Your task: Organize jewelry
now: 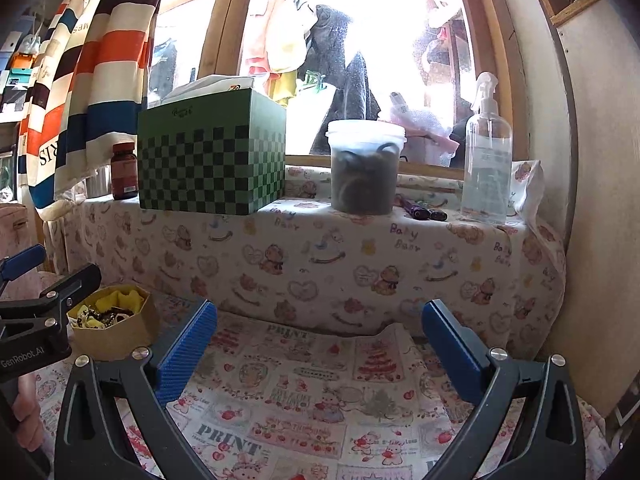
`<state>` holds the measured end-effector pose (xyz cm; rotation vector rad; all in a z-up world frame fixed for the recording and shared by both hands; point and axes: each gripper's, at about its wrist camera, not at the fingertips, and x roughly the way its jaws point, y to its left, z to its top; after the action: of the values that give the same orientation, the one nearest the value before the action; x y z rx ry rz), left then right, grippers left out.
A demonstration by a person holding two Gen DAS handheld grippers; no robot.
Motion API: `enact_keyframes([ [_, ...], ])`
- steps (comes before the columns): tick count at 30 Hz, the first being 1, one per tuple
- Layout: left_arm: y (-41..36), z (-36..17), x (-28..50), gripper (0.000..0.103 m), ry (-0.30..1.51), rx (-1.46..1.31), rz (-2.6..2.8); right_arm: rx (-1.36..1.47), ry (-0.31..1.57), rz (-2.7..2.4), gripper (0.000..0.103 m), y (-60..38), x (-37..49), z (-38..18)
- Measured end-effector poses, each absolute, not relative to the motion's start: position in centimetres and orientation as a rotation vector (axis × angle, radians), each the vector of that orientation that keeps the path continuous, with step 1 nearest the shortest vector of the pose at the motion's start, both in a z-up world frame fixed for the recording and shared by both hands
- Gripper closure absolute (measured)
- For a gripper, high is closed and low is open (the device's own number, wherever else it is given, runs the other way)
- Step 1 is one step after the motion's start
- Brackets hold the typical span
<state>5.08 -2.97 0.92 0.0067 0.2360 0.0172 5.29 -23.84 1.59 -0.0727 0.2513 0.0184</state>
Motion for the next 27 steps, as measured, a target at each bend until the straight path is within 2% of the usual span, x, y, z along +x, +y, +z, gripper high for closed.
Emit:
enact_keyframes([
  [27,-2.71,0.85,5.00,0.000,0.233,0.000,0.028,-0.081,0.256,0.021,0.000,-23.64,5.35,1.44],
])
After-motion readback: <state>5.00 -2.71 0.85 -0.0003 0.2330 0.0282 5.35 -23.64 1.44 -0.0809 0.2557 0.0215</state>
